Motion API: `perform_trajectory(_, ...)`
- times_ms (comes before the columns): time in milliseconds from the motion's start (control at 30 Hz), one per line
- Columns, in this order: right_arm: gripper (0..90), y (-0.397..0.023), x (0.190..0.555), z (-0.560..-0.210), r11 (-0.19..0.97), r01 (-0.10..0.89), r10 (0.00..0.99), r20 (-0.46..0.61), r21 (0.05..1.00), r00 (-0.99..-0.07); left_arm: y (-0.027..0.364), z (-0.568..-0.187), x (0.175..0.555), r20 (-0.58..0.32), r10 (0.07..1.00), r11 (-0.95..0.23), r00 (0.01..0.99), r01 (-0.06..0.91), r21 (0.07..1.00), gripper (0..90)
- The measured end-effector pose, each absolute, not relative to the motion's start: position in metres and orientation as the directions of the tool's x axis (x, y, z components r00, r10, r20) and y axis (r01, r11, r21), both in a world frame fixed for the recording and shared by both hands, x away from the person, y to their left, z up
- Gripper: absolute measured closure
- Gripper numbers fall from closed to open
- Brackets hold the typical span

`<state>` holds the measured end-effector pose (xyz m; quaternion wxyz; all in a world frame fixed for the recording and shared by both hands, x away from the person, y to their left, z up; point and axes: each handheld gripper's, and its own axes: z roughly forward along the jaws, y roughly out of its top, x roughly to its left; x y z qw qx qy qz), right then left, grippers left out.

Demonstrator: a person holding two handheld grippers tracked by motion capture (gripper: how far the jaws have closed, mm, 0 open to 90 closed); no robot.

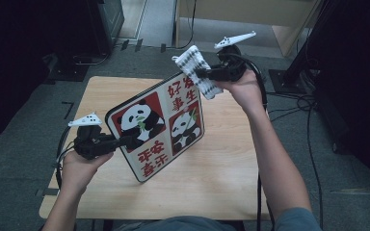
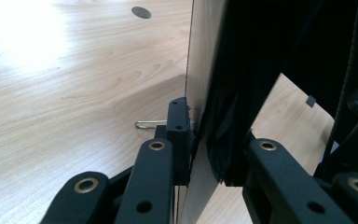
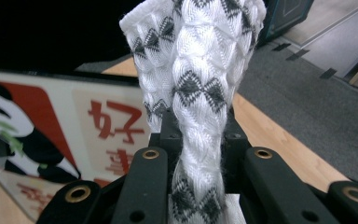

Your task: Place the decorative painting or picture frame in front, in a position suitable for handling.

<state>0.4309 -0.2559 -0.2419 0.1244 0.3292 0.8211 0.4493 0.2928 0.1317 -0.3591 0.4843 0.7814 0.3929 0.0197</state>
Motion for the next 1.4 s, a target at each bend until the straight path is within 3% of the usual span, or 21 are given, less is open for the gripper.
perform_trajectory(1400,78.0,-0.253,0.430,-0.286,0.438,0.469,0.633,0.107,0.767,-0.767,0.134,-0.360,0.294,-0.361,0.612,-0.221,0.704,0.590,0.776,78.8)
